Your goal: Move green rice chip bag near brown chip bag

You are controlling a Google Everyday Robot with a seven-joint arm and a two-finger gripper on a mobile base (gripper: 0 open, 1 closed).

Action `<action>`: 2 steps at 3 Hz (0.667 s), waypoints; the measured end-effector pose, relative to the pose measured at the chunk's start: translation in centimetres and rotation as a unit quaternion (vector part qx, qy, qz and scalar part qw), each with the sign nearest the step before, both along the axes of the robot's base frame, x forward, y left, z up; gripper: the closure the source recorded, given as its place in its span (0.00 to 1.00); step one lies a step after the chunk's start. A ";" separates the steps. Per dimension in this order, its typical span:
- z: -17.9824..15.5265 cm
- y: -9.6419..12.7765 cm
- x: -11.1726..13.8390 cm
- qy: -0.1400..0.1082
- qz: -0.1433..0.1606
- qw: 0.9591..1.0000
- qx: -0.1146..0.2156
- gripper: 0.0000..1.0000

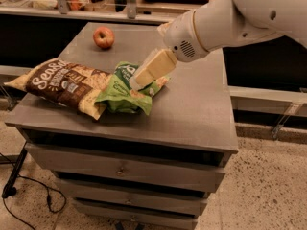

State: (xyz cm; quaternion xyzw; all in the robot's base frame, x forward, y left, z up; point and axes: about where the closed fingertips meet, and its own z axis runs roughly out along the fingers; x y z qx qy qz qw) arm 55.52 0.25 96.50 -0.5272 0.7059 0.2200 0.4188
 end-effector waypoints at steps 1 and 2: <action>0.3 -3.4 3.8 0.000 -0.055 0.998 0.002 0.00; 0.3 -3.4 3.8 0.000 -0.055 0.998 0.002 0.00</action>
Offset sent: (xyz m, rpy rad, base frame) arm 0.0301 -0.0239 0.0014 0.0007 -0.0043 -0.0793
